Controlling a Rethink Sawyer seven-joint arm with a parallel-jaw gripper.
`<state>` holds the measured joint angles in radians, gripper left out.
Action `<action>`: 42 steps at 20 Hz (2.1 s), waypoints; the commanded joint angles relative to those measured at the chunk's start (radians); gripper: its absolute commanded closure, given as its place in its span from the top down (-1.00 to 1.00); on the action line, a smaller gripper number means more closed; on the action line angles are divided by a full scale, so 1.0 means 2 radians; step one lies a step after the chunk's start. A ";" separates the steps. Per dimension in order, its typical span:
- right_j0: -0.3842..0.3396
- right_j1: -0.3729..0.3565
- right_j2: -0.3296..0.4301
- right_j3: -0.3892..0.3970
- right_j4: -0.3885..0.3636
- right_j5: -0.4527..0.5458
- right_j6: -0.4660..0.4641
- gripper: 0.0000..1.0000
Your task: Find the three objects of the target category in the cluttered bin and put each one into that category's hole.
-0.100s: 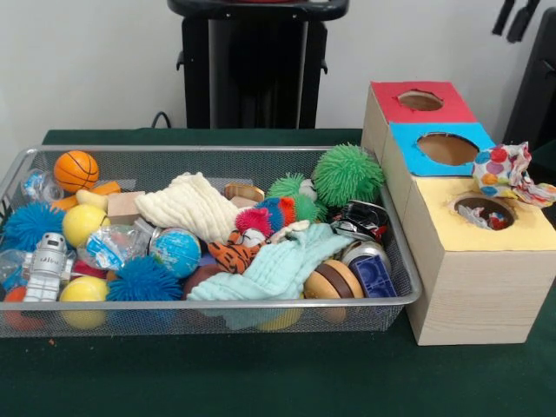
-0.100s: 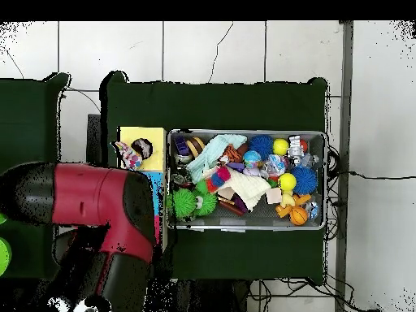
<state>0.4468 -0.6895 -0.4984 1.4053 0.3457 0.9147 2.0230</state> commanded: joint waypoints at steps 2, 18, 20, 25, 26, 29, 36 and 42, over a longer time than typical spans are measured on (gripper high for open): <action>-0.008 0.043 0.118 0.127 0.064 -0.187 0.123 -1.00; 0.041 0.122 0.043 0.059 0.042 -0.115 0.133 -1.00; 0.037 0.114 0.034 0.050 0.037 -0.095 0.124 -1.00; 0.026 0.104 -0.015 -0.010 0.019 -0.063 0.110 -1.00; 0.020 0.108 -0.028 -0.033 0.011 -0.063 0.100 -1.00; -0.007 0.124 -0.023 -0.059 0.021 -0.111 0.096 -1.00; -0.047 0.159 -0.021 -0.101 0.044 -0.143 0.127 -1.00; -0.077 0.187 0.006 -0.069 0.001 -0.145 0.053 -1.00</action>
<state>0.3510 -0.4266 -0.5623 1.2390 0.4146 0.5941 2.0232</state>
